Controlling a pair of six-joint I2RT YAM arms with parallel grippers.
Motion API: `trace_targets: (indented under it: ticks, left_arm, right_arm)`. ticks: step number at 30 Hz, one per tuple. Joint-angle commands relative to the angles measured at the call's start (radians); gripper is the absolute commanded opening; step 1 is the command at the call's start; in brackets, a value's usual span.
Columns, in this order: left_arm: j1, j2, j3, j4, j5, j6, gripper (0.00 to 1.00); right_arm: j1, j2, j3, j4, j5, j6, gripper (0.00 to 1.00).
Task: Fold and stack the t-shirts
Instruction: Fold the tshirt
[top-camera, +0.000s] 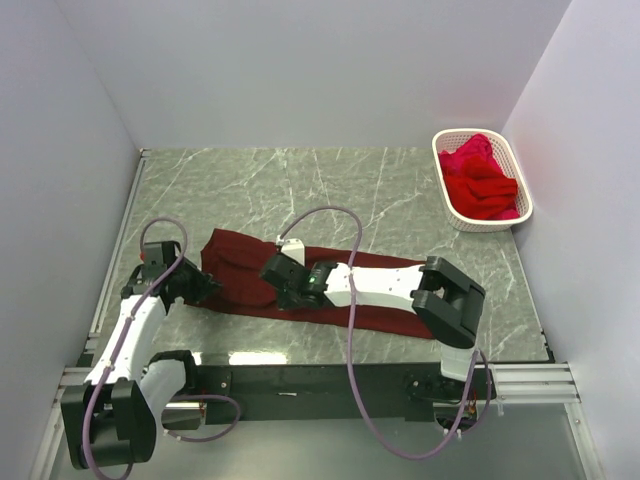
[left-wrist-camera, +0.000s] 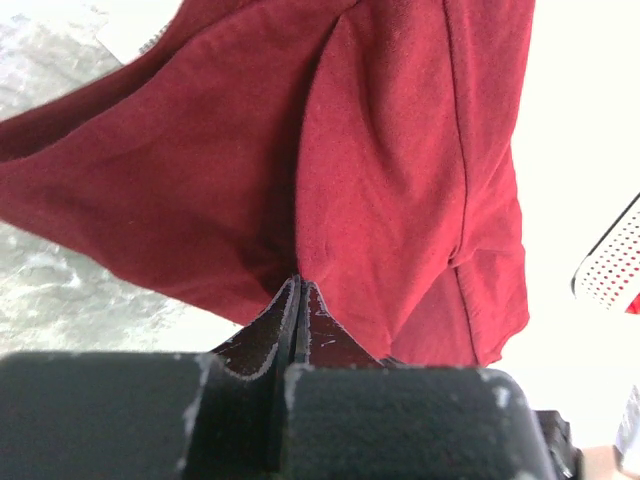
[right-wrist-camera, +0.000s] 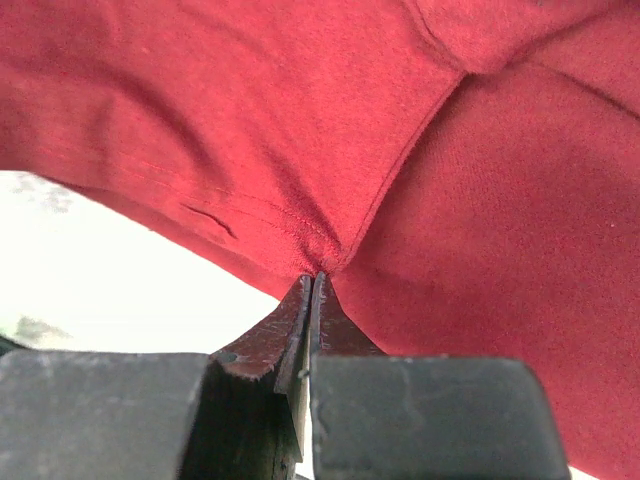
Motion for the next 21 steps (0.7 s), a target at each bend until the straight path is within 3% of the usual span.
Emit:
trace_targets:
  ticks: [1, 8, 10, 12, 16, 19, 20, 21]
  left_arm:
    - [-0.001, -0.028, 0.037, -0.048, -0.038, -0.02, 0.01]
    - [-0.001, -0.07, -0.009, -0.057, -0.045, -0.058, 0.06]
    - [-0.001, -0.08, -0.012, -0.051, -0.045, -0.06, 0.14]
    - [-0.001, -0.093, -0.001, -0.065, -0.044, -0.061, 0.34]
    - [-0.001, -0.148, 0.055, -0.094, -0.064, -0.046, 0.48]
    - [-0.003, -0.179, 0.123, -0.079, -0.088, -0.02, 0.55]
    - [-0.003, -0.165, 0.125, -0.033, -0.029, 0.0, 0.62]
    - [-0.003, -0.137, 0.125, 0.005, 0.001, 0.006, 0.61]
  right_arm:
    - [0.006, -0.061, 0.031, -0.009, 0.017, -0.007, 0.0]
    - [0.009, -0.061, -0.02, 0.019, -0.006, -0.004, 0.0]
    - [0.011, -0.071, -0.036, 0.033, -0.012, -0.008, 0.02]
    - [0.014, -0.091, -0.05, 0.03, -0.014, -0.016, 0.17]
    - [0.011, -0.168, -0.092, 0.007, 0.015, -0.014, 0.35]
    - [-0.012, -0.261, -0.157, -0.038, 0.08, 0.009, 0.38]
    - [-0.021, -0.29, -0.177, -0.045, 0.087, 0.016, 0.39]
    - [-0.037, -0.347, -0.199, -0.064, 0.107, 0.029, 0.39]
